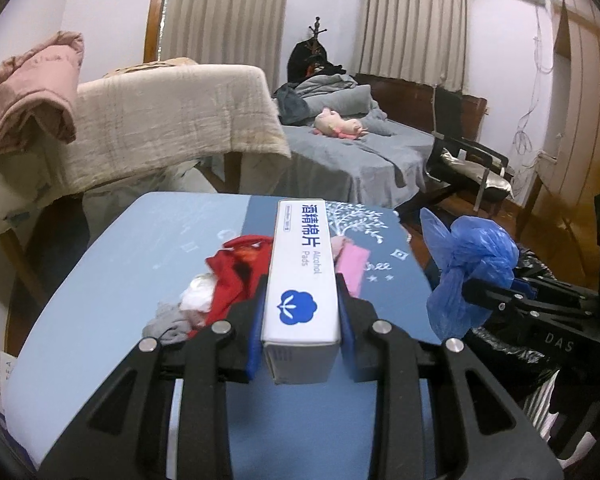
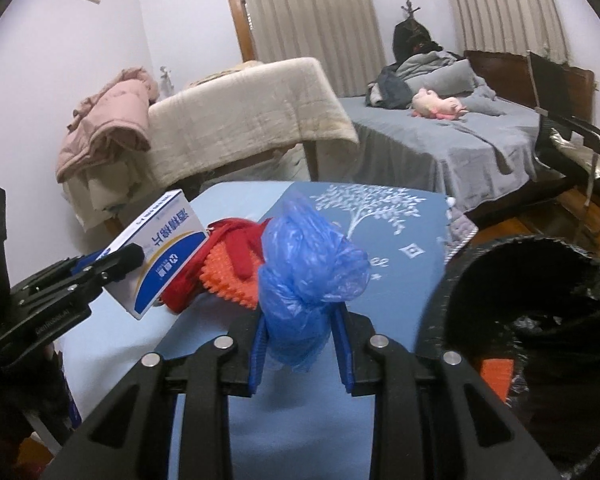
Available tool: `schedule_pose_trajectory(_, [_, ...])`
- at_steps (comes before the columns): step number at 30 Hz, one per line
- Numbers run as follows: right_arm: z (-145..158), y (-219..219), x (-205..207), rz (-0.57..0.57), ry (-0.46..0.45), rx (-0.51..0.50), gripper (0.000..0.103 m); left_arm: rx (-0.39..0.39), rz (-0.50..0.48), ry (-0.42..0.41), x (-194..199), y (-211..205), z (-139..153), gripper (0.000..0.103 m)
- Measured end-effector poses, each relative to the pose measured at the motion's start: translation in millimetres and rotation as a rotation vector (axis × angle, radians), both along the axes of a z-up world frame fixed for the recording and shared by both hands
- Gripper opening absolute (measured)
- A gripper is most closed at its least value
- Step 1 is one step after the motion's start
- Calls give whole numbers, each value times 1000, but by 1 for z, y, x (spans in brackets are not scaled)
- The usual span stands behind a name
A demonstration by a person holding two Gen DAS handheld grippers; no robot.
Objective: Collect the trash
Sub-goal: 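Move both tools over the bin and release the box and blue bag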
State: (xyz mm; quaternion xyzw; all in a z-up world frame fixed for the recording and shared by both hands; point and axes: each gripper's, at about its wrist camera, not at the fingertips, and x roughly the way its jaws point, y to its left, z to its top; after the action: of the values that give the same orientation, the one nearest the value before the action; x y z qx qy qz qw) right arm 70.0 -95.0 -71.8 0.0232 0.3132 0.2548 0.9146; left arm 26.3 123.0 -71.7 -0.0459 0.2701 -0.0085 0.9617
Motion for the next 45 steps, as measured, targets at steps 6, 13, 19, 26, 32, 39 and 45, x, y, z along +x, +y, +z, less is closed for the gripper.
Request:
schedule_pose_trajectory(6, [7, -27, -1, -71, -19, 9, 29, 0, -43, -12, 10, -21, 8, 30])
schedule_pose_trajectory(13, [19, -66, 2, -169, -49, 3, 29, 7, -110, -25, 25, -48, 15, 30])
schedule_pose_trajectory(19, [23, -99, 5, -251, -65, -8, 29, 4, -183, -34, 37, -74, 16, 30])
schedule_pose_trajectory(26, [20, -138, 7, -347, -64, -30, 29, -4, -286, -38, 54, -119, 13, 30])
schedule_pose_trajectory(32, [13, -172, 9, -417, -52, -52, 29, -12, -358, -32, 70, -157, 7, 30])
schedule_pose_trajectory(39, [2, -203, 12, -481, -32, -71, 29, -23, -430, -12, 91, -199, -4, 30])
schedule_pose_trajectory(45, [-6, -227, 12, -528, -14, -78, 33, -32, -494, 9, 106, -228, -16, 31])
